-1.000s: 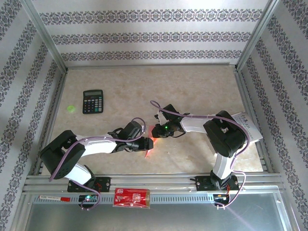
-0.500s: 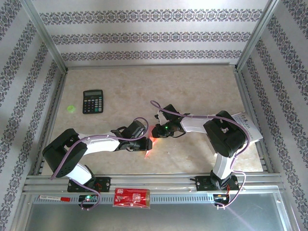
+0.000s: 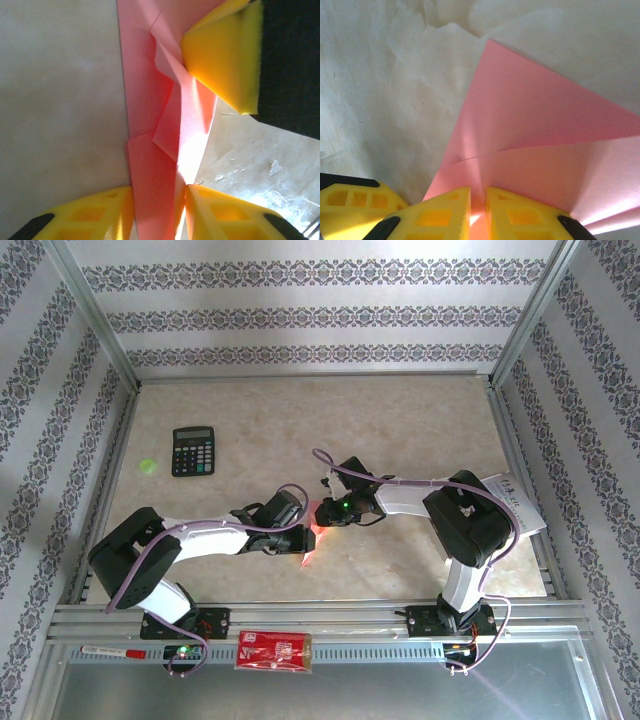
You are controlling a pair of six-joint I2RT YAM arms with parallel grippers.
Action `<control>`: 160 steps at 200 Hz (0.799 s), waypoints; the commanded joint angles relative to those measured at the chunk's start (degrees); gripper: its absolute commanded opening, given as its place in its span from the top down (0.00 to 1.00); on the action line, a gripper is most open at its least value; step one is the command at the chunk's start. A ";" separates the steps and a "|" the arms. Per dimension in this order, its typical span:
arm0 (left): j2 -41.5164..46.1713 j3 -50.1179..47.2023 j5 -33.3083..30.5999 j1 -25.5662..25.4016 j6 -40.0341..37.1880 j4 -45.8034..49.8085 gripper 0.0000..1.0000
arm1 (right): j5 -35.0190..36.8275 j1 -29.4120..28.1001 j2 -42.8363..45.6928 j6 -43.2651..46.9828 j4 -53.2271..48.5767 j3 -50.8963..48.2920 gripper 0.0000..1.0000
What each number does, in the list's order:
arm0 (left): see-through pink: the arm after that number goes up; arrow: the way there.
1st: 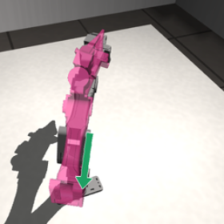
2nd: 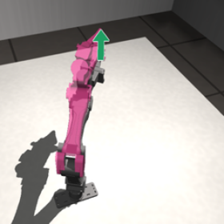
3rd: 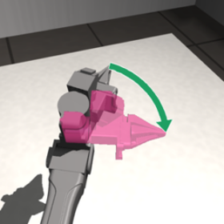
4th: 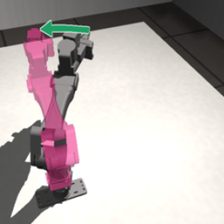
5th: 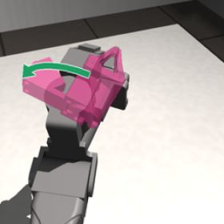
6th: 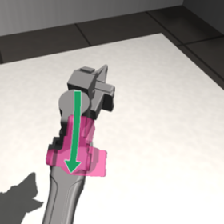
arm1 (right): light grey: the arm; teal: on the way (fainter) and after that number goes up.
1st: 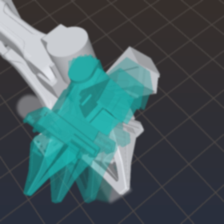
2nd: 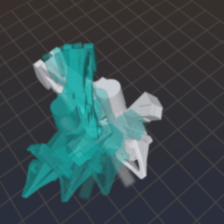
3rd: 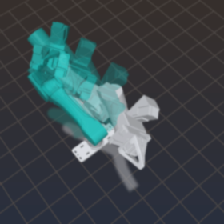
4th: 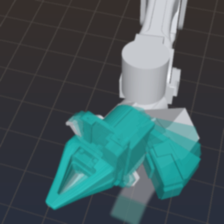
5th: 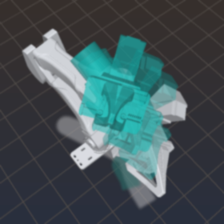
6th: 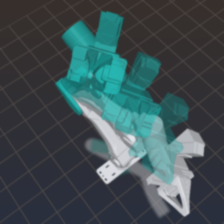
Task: Fold a paper plane with a square sheet of paper (pick it up from the middle)
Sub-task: Fold the wing for the fifth time at the center of the table.
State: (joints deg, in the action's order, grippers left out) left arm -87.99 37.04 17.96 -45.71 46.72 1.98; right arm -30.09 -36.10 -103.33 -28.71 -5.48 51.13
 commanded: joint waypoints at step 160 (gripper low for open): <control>5.04 0.14 0.14 -4.78 -5.85 -3.89 0.86 | 2.08 0.68 -0.76 -0.14 -1.82 -2.14 0.83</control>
State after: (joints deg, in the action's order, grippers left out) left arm -81.41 35.07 18.94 -50.26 43.62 -1.89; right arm -30.09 -36.03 -103.33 -28.71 -4.97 50.81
